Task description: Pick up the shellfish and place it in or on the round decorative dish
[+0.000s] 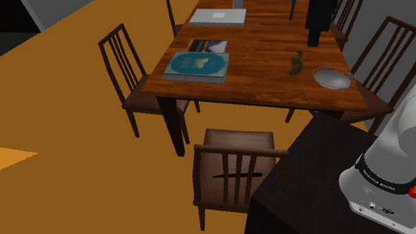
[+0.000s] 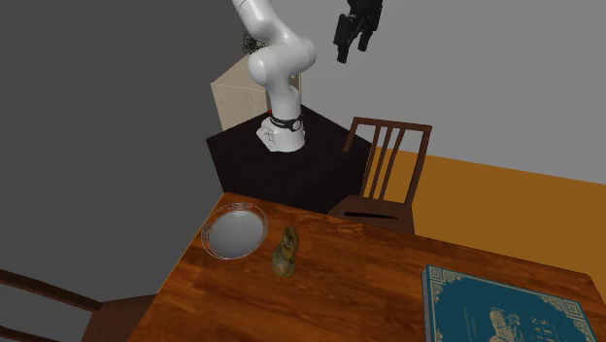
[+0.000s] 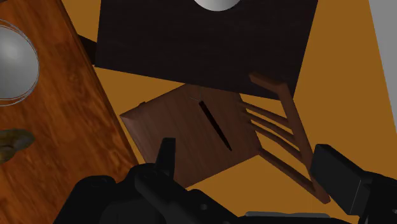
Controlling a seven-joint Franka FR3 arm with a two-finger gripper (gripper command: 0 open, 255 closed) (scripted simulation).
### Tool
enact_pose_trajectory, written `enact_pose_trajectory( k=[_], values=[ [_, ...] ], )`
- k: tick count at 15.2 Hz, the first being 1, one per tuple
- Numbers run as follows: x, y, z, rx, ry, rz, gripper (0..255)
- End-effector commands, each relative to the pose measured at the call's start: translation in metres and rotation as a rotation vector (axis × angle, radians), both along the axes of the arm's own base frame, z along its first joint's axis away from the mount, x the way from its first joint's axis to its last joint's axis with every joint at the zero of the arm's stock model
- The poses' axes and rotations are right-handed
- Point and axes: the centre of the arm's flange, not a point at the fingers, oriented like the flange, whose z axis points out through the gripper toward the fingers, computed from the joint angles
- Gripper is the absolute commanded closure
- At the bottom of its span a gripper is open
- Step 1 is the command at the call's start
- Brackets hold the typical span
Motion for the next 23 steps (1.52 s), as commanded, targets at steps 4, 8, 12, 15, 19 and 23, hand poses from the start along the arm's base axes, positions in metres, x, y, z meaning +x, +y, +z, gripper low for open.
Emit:
enact_pose_trajectory(
  k=[4, 8, 12, 15, 19, 23],
  values=[
    [0.019, -0.026, -0.022, -0.013, 0.004, -0.025, 0],
    [0.043, -0.061, -0.051, -0.03, 0.009, -0.059, 0],
    [0.066, -0.098, -0.08, -0.047, 0.014, -0.093, 0],
    [0.083, -0.126, -0.101, -0.06, 0.017, -0.118, 0],
    [0.103, -0.165, -0.129, -0.077, 0.022, -0.152, 0],
    [0.122, -0.204, -0.156, -0.094, 0.027, -0.185, 0]
  ],
)
